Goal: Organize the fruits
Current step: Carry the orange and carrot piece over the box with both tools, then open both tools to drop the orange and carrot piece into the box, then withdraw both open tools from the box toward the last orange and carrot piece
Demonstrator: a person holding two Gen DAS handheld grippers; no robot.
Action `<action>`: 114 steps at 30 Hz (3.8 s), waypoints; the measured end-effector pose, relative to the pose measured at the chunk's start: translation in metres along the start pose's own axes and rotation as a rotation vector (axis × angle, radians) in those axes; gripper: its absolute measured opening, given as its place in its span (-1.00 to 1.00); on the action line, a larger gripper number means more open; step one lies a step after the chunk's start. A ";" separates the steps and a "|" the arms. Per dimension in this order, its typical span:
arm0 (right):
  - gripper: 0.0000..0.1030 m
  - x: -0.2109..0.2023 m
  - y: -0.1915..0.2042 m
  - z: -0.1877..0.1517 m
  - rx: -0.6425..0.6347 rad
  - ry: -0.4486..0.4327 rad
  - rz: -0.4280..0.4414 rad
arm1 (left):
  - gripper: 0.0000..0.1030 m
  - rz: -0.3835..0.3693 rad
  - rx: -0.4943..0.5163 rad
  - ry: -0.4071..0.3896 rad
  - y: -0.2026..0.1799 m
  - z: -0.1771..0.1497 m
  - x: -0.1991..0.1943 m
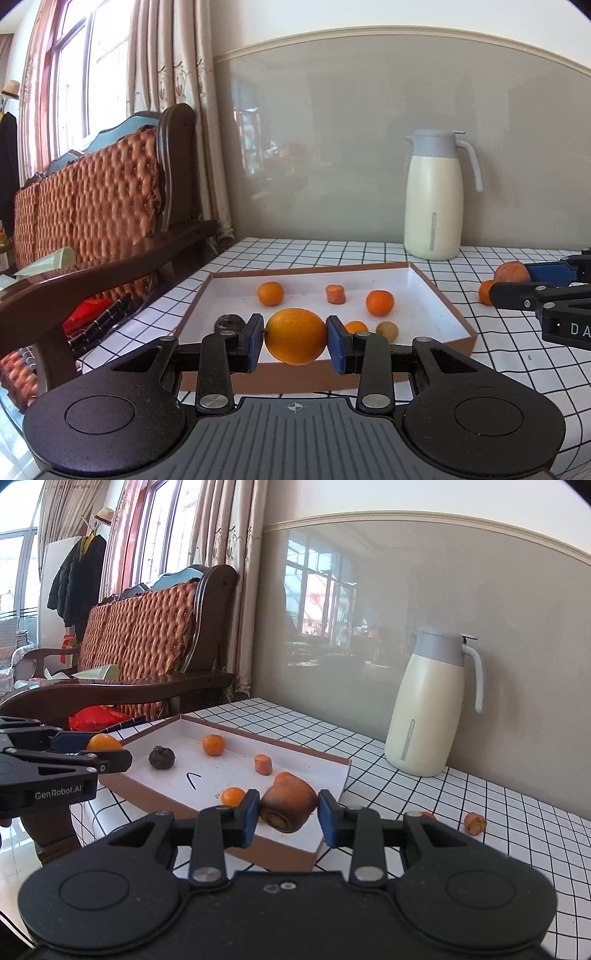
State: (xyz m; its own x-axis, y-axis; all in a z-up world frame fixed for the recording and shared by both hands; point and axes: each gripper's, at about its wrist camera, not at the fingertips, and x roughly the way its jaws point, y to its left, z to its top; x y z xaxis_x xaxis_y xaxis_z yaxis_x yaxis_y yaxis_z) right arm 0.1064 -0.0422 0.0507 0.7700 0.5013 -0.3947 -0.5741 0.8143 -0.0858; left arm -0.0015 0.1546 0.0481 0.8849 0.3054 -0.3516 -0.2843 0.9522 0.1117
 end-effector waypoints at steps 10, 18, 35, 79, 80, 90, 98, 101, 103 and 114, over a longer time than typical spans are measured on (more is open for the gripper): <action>-0.50 0.041 0.000 0.013 0.011 -0.005 0.008 | -0.29 0.070 -0.047 0.003 0.039 0.006 0.034; -0.50 0.073 -0.004 0.018 0.032 0.014 0.010 | -0.28 0.082 -0.062 0.007 0.050 0.012 0.064; 0.88 0.127 -0.016 0.009 0.025 0.077 -0.011 | 1.00 0.104 -0.175 -0.005 0.071 -0.005 0.110; 0.88 0.040 -0.045 -0.001 0.088 0.006 -0.051 | 1.00 0.070 -0.008 0.010 -0.005 -0.005 0.040; 0.88 0.038 -0.044 -0.002 0.089 0.006 -0.052 | 1.00 0.067 -0.017 0.009 -0.005 -0.005 0.037; 0.88 0.007 -0.040 -0.014 0.093 -0.013 -0.074 | 1.00 0.051 -0.145 -0.019 0.002 -0.008 0.020; 0.88 -0.017 -0.051 -0.025 0.120 0.003 -0.079 | 1.00 0.014 -0.090 -0.079 -0.019 -0.009 0.006; 0.88 -0.025 -0.062 -0.029 0.151 0.007 -0.096 | 1.00 0.004 -0.065 -0.095 -0.031 -0.008 0.003; 0.88 -0.030 -0.068 -0.032 0.158 0.010 -0.120 | 1.00 -0.008 -0.056 -0.104 -0.039 -0.006 0.001; 0.81 -0.058 -0.106 -0.051 0.184 0.026 -0.214 | 1.00 -0.132 -0.037 -0.119 -0.096 -0.008 -0.001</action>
State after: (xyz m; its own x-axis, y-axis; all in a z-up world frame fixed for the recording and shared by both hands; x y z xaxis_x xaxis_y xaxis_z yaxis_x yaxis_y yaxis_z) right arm 0.1086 -0.1728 0.0356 0.8595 0.3067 -0.4088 -0.3374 0.9413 -0.0031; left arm 0.0218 0.0624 0.0301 0.9523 0.1782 -0.2478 -0.1745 0.9840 0.0370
